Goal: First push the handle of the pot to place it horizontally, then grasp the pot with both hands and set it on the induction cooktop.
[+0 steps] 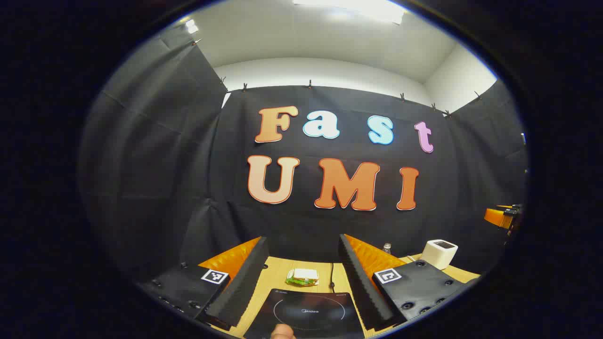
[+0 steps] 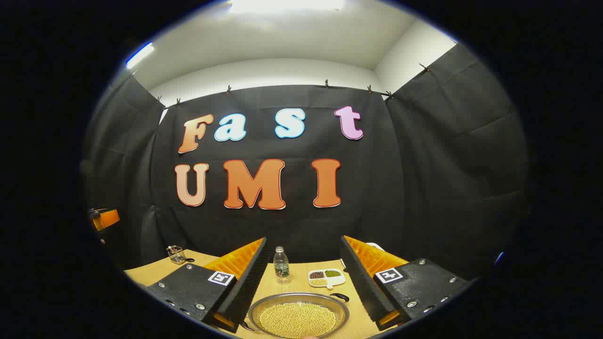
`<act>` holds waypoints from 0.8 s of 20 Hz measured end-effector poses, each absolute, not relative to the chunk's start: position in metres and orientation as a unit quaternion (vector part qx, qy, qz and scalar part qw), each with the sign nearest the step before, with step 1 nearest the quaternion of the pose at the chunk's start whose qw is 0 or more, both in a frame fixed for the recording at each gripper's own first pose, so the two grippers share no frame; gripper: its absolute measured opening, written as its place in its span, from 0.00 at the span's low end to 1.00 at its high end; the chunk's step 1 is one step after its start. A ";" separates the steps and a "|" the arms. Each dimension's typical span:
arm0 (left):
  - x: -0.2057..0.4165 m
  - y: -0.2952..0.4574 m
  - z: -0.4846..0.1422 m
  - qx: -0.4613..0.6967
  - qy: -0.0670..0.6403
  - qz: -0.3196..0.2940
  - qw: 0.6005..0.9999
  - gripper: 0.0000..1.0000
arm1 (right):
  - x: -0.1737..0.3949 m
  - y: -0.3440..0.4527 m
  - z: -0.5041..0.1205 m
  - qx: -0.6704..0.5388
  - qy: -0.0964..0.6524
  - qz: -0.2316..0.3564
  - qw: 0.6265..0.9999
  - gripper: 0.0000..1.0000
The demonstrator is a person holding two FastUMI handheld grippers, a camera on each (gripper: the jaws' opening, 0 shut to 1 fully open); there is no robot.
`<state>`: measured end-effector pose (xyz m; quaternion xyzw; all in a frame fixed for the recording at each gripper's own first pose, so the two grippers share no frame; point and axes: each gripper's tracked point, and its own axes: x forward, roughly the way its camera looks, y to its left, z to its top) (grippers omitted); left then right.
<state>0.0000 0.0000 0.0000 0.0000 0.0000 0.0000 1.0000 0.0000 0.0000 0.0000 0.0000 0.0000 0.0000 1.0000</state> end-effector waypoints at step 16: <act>-0.002 -0.014 -0.017 -0.001 0.023 -0.017 1.000 0.97 | 0.001 0.000 -0.026 0.005 0.034 0.004 0.999 0.81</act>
